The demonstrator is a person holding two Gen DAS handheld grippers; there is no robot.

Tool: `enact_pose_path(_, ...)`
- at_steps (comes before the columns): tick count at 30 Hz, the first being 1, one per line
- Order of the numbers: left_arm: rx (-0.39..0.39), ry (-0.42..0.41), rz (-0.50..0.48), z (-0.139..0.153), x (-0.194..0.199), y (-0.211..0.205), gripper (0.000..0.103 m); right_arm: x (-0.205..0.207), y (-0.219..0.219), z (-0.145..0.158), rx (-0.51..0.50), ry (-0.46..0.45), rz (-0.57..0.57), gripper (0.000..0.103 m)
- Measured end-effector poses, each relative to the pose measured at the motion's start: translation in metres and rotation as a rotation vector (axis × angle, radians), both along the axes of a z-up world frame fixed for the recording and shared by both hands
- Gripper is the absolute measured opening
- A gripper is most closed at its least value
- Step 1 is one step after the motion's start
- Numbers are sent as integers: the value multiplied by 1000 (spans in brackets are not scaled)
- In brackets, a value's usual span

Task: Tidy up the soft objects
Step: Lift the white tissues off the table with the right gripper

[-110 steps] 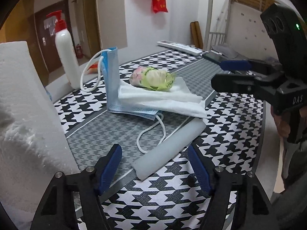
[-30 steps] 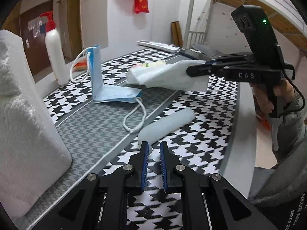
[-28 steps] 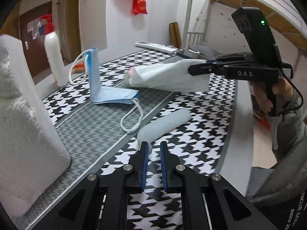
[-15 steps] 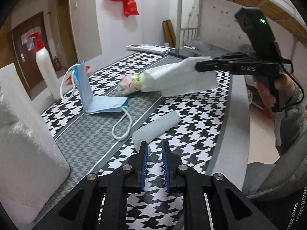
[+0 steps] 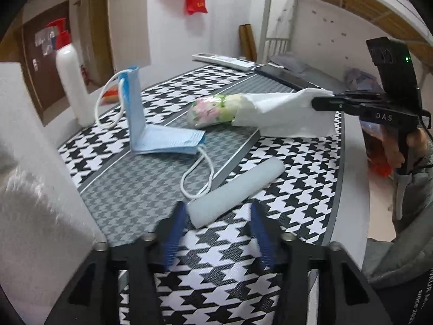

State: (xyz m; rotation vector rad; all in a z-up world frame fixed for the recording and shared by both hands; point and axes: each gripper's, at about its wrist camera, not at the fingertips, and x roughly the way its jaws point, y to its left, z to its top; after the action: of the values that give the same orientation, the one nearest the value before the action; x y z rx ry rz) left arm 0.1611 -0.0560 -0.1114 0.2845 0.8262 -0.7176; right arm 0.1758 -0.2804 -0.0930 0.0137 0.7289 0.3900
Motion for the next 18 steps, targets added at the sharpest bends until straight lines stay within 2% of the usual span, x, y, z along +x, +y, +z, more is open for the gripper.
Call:
enact_pose_path(3,41,-18,-27,0,1,-7,58,-2,-2,0,8,-1,-1,10)
enact_pose_path(9,107,-9,-62,-14,12,-18,58,-5,-7,-2,25,-1,-5,10)
enact_pose_path(12,91,18,-71,-15,18,-16,58,-5,-10,-3,27,2,-15,10)
enact_pose_path(14,90,26,-85,-14,18,-16,41,-6,-11,-3,28,3,-18,10)
enact_pose_path(16,121,15,-91,-12,14,-18,32,-6,-12,-3,28,3,-22,10)
enact_pose_path(17,146,-3,-93,-11,10,-18,23,-6,-12,-2,29,2,-22,10)
enact_pose_path(18,162,-17,-92,-10,7,-19,21,-7,-12,-2,31,0,-22,10)
